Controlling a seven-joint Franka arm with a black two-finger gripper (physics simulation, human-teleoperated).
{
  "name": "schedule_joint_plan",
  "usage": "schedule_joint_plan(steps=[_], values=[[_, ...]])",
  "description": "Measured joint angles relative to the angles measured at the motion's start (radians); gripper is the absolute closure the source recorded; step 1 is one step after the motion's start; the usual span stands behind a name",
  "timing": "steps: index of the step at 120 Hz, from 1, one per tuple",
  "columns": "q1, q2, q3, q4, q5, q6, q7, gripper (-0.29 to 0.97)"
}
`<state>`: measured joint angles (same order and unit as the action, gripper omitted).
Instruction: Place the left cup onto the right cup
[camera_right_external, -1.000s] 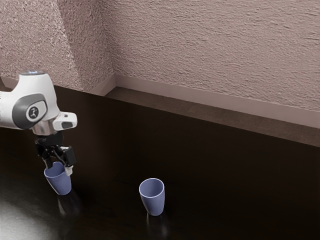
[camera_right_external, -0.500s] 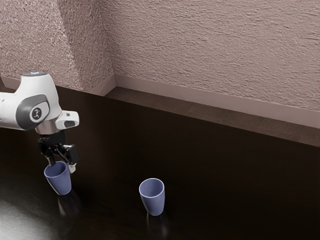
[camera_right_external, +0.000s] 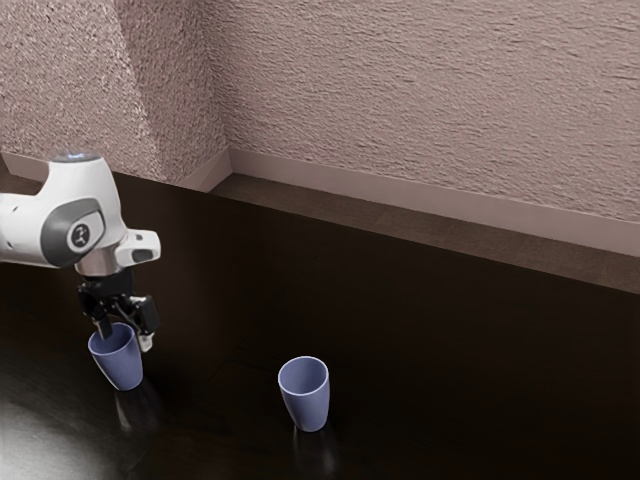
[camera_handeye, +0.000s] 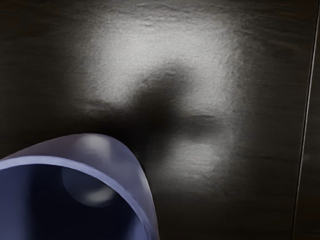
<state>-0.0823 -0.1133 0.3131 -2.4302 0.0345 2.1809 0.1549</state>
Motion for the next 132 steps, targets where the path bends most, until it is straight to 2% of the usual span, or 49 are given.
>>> schedule_joint_plan(steps=[132], values=[[-0.006,0.069,0.0,-0.008,-0.018,0.05,-0.008,0.01]])
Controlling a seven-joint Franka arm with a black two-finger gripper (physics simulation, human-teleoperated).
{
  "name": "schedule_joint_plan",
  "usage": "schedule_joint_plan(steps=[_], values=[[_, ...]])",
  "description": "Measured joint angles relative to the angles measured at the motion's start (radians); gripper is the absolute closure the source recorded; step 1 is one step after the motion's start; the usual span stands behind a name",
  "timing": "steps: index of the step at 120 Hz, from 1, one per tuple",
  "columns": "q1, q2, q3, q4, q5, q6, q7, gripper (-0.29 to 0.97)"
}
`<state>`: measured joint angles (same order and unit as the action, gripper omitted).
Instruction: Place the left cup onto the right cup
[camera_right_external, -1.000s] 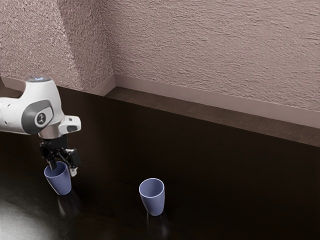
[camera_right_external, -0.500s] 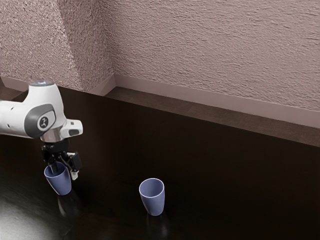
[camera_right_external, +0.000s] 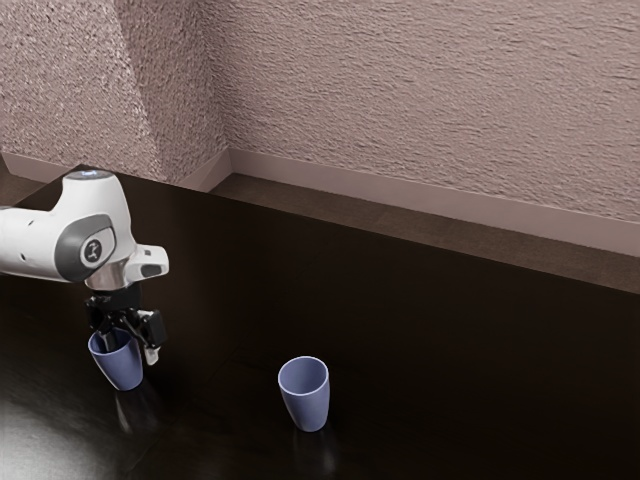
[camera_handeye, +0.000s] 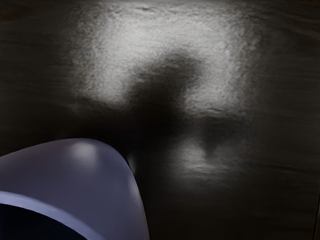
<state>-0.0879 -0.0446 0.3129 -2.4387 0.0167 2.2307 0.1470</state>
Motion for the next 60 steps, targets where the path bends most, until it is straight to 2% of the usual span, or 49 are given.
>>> schedule_joint_plan(steps=[16,60], values=[[-0.002,0.002,0.0,0.0,-0.009,0.001,-0.001,0.13],[-0.005,0.007,0.0,0.002,-0.014,0.003,-0.005,0.58]])
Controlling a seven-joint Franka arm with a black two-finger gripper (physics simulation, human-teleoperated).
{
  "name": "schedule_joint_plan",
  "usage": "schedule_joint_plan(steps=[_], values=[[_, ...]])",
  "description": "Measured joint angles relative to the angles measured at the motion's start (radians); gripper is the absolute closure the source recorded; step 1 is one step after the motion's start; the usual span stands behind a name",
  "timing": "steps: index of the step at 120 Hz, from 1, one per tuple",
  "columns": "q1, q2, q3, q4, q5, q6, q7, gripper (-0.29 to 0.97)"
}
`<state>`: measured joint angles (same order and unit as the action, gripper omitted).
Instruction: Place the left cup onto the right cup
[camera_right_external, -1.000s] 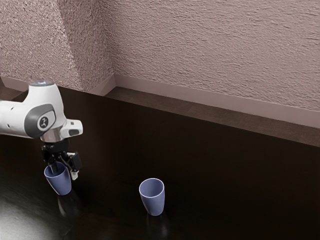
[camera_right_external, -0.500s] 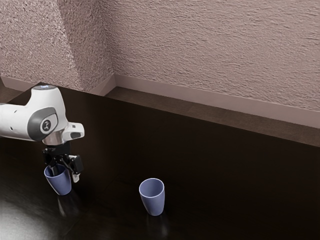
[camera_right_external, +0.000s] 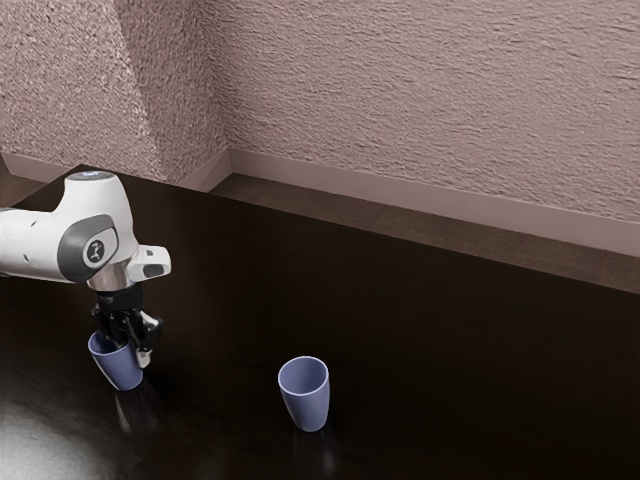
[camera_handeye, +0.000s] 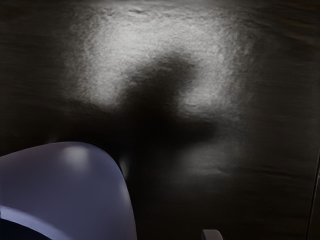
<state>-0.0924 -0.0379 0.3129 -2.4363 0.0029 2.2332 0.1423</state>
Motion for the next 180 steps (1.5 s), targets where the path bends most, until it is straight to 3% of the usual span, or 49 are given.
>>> schedule_joint_plan(steps=[17,40,88,180], values=[[0.003,0.0,0.0,0.0,0.0,0.0,0.0,0.7],[0.011,0.0,0.0,0.0,0.004,0.001,-0.004,0.75],[0.014,-0.001,0.0,0.013,0.013,-0.001,-0.017,0.78],[-0.027,-0.005,-0.002,0.226,0.031,-0.159,-0.024,0.78]])
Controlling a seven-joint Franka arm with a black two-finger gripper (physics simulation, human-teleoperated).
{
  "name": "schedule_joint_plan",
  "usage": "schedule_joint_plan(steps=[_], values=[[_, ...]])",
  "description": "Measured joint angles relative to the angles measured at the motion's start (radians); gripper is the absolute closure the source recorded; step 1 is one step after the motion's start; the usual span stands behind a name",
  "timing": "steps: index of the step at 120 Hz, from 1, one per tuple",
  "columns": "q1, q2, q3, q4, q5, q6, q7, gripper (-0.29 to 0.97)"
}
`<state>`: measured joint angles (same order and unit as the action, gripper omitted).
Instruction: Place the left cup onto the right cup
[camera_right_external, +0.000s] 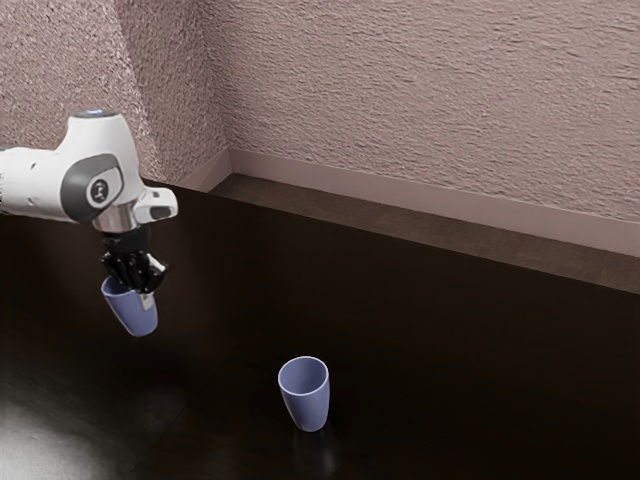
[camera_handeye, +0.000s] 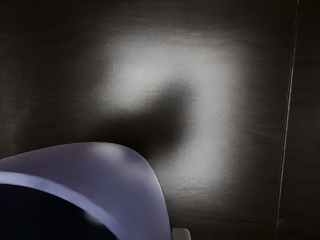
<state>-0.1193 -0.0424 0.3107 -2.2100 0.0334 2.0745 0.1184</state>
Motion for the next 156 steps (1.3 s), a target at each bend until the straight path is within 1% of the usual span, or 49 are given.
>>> schedule_joint_plan(steps=[45,107,156], values=[[-0.022,-0.002,-0.007,0.047,0.0,-0.037,0.0,0.78],[-0.135,-0.001,-0.008,0.117,-0.001,-0.11,-0.043,0.78],[-0.196,0.003,-0.01,0.142,0.0,-0.129,-0.09,0.78]])
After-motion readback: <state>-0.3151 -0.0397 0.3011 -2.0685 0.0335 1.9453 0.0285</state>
